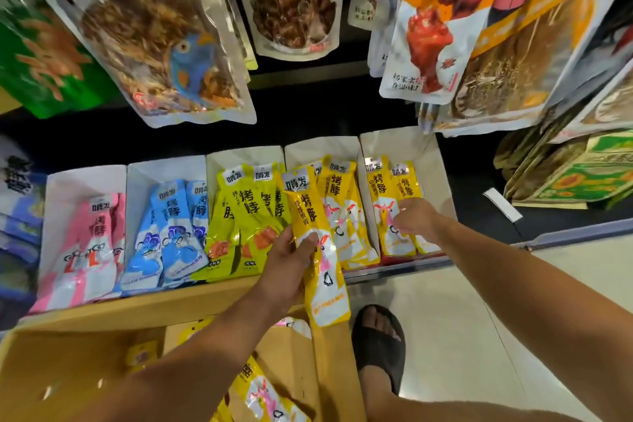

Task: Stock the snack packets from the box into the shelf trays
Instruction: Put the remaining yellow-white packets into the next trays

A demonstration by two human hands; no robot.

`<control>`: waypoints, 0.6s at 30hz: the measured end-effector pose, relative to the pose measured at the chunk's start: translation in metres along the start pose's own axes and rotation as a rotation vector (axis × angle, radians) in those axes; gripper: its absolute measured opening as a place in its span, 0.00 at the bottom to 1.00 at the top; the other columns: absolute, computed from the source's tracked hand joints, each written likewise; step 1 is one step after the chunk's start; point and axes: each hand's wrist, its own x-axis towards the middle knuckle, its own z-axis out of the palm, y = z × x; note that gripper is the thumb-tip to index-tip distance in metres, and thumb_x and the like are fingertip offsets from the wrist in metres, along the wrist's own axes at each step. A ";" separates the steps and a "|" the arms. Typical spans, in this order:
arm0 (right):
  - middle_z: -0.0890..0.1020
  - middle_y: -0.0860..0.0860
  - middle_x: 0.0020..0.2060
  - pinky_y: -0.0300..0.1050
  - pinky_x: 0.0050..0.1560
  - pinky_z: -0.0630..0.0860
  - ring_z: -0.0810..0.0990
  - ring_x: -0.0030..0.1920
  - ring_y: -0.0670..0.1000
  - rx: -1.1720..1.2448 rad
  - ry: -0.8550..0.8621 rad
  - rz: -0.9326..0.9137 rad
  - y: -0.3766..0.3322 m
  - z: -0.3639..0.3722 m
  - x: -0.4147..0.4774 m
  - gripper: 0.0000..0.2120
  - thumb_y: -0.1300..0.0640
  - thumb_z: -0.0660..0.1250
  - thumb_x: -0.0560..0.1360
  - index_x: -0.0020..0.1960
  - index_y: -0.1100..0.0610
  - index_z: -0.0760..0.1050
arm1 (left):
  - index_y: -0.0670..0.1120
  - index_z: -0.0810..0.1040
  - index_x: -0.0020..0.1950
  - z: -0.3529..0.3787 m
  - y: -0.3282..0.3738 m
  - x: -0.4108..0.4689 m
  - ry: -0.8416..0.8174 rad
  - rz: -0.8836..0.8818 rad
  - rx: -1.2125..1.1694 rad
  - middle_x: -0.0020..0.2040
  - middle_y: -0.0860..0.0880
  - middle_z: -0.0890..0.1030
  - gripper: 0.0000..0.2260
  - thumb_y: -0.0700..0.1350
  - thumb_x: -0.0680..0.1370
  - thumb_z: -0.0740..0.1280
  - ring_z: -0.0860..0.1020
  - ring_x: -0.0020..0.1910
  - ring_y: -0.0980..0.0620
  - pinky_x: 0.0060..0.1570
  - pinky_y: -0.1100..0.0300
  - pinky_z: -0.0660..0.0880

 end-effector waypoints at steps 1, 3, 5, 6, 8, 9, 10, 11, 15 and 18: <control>0.80 0.62 0.61 0.45 0.50 0.77 0.79 0.52 0.57 -0.004 0.008 -0.005 0.000 0.004 -0.003 0.22 0.66 0.69 0.75 0.69 0.64 0.73 | 0.51 0.80 0.63 -0.001 0.000 0.000 -0.008 0.001 -0.008 0.56 0.46 0.87 0.10 0.41 0.83 0.66 0.86 0.52 0.46 0.46 0.49 0.83; 0.78 0.61 0.63 0.46 0.53 0.76 0.79 0.60 0.59 -0.048 0.080 -0.054 0.000 0.009 -0.006 0.29 0.63 0.72 0.74 0.74 0.62 0.68 | 0.50 0.80 0.64 -0.001 0.000 0.001 -0.019 0.001 -0.022 0.57 0.46 0.86 0.11 0.41 0.83 0.66 0.85 0.54 0.44 0.50 0.46 0.83; 0.76 0.60 0.66 0.46 0.57 0.74 0.77 0.63 0.59 -0.193 0.165 -0.168 0.005 0.011 -0.003 0.34 0.61 0.75 0.72 0.75 0.60 0.66 | 0.50 0.80 0.63 0.000 -0.001 0.003 -0.012 0.000 -0.025 0.57 0.45 0.86 0.10 0.41 0.83 0.66 0.85 0.54 0.43 0.50 0.46 0.83; 0.74 0.59 0.68 0.45 0.58 0.73 0.77 0.63 0.58 -0.262 0.162 -0.226 0.009 0.013 -0.002 0.34 0.60 0.76 0.71 0.74 0.58 0.68 | 0.50 0.80 0.63 0.000 -0.001 0.003 -0.005 -0.002 -0.025 0.57 0.45 0.86 0.10 0.41 0.83 0.67 0.85 0.54 0.42 0.51 0.45 0.83; 0.71 0.56 0.68 0.43 0.59 0.72 0.77 0.61 0.56 -0.417 0.099 -0.318 0.015 0.019 -0.002 0.35 0.58 0.77 0.70 0.74 0.54 0.69 | 0.52 0.81 0.62 -0.001 -0.004 0.005 0.004 -0.002 -0.023 0.57 0.45 0.86 0.10 0.41 0.83 0.67 0.85 0.55 0.42 0.54 0.42 0.82; 0.71 0.56 0.67 0.45 0.61 0.73 0.76 0.62 0.56 -0.500 0.072 -0.357 0.019 0.023 -0.001 0.36 0.56 0.77 0.71 0.75 0.53 0.68 | 0.52 0.81 0.62 -0.001 -0.005 0.005 0.004 0.000 -0.020 0.57 0.45 0.86 0.10 0.41 0.83 0.67 0.85 0.56 0.42 0.55 0.41 0.81; 0.72 0.56 0.67 0.48 0.62 0.74 0.75 0.63 0.56 -0.556 0.066 -0.379 0.022 0.026 0.000 0.36 0.55 0.77 0.71 0.76 0.52 0.67 | 0.52 0.81 0.63 -0.001 -0.005 0.005 0.003 0.003 -0.020 0.57 0.45 0.86 0.10 0.41 0.83 0.67 0.85 0.56 0.42 0.56 0.41 0.81; 0.72 0.55 0.67 0.50 0.62 0.75 0.74 0.64 0.57 -0.578 0.080 -0.389 0.023 0.028 0.001 0.37 0.54 0.77 0.71 0.76 0.51 0.66 | 0.52 0.81 0.63 -0.001 -0.006 0.006 0.001 0.004 -0.021 0.58 0.45 0.86 0.11 0.41 0.83 0.67 0.85 0.56 0.42 0.55 0.42 0.82; 0.71 0.55 0.68 0.51 0.61 0.76 0.77 0.62 0.57 -0.563 0.066 -0.366 0.019 0.027 0.001 0.38 0.52 0.77 0.72 0.77 0.51 0.64 | 0.52 0.80 0.64 -0.002 -0.008 0.008 0.005 0.005 -0.013 0.58 0.46 0.86 0.11 0.41 0.83 0.67 0.85 0.56 0.42 0.55 0.43 0.81; 0.69 0.54 0.70 0.48 0.63 0.72 0.75 0.65 0.57 -0.529 0.070 -0.330 0.017 0.021 -0.005 0.36 0.51 0.75 0.74 0.77 0.52 0.64 | 0.51 0.80 0.65 -0.002 -0.009 0.009 0.004 -0.002 -0.002 0.59 0.46 0.86 0.11 0.41 0.83 0.67 0.84 0.57 0.41 0.57 0.40 0.81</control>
